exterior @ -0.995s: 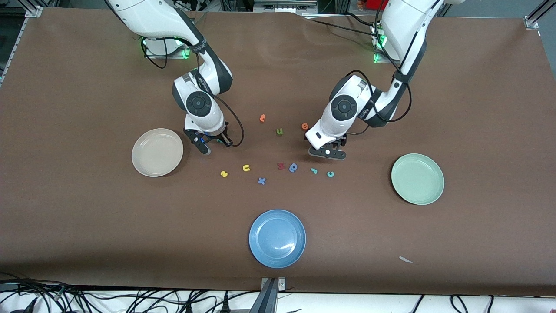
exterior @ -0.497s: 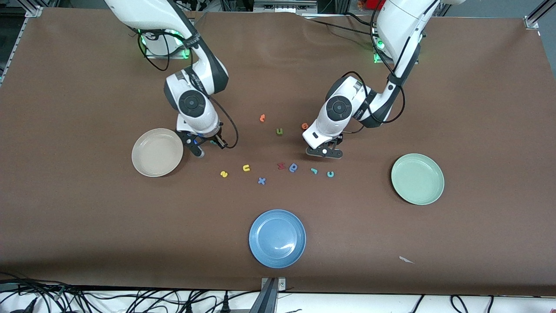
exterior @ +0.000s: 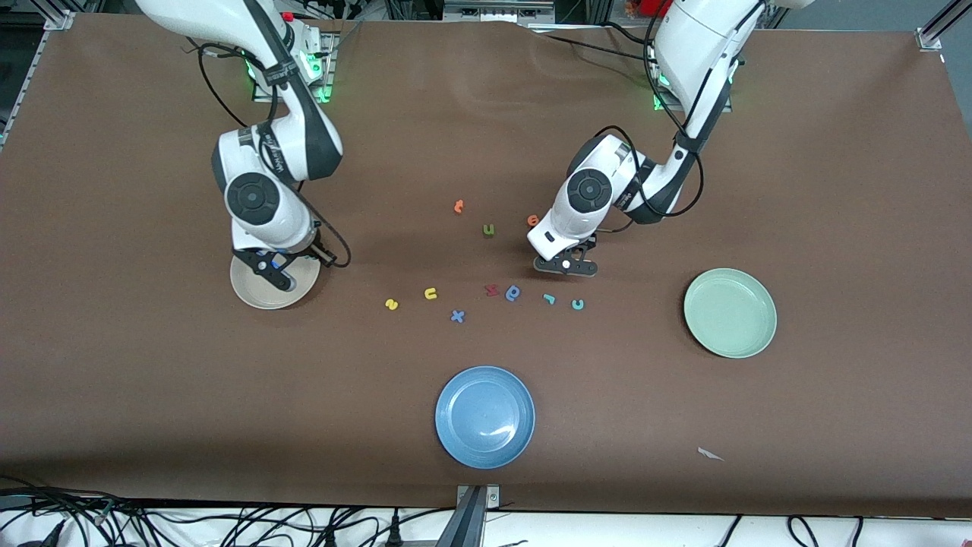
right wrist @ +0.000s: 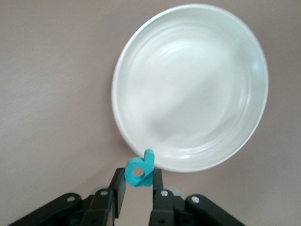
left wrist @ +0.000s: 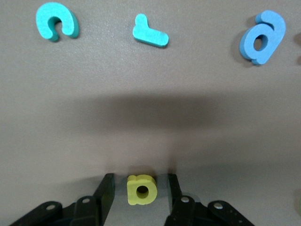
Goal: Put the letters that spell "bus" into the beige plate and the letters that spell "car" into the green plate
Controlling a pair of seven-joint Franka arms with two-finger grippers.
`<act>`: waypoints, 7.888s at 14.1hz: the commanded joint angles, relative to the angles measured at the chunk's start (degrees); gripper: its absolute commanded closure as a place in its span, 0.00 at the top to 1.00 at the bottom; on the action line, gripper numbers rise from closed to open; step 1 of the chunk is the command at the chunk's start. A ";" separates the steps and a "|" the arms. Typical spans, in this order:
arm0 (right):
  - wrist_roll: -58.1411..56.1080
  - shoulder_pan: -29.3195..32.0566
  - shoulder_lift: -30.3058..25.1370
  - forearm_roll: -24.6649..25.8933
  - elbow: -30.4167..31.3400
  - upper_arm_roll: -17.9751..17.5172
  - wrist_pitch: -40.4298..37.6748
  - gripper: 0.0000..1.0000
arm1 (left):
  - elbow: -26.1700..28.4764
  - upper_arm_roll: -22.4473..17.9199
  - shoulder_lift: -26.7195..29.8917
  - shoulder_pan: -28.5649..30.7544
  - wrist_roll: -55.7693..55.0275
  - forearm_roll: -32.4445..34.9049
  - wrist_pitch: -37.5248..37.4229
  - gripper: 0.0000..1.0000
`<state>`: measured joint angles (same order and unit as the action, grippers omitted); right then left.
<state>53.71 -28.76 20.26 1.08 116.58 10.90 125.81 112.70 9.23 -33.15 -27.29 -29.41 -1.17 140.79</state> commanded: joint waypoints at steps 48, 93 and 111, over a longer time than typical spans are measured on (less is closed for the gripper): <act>-44.11 -0.16 2.59 -8.71 3.55 11.25 4.88 0.18 | -21.73 -0.71 -9.56 9.89 -2.75 5.74 -10.01 0.99; 19.74 -8.41 20.86 -13.99 -31.92 0.44 -3.74 0.97 | -22.35 -0.80 -3.69 18.74 13.64 6.89 -21.67 0.15; 34.18 -14.57 28.61 -18.13 -32.21 0.62 4.44 0.77 | -7.39 0.34 4.05 30.02 25.57 11.02 -7.98 1.00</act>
<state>87.38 -42.20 48.67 -15.99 83.59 10.86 129.10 106.44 8.54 -30.94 3.55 -0.94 9.17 134.64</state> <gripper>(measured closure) 0.229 0.300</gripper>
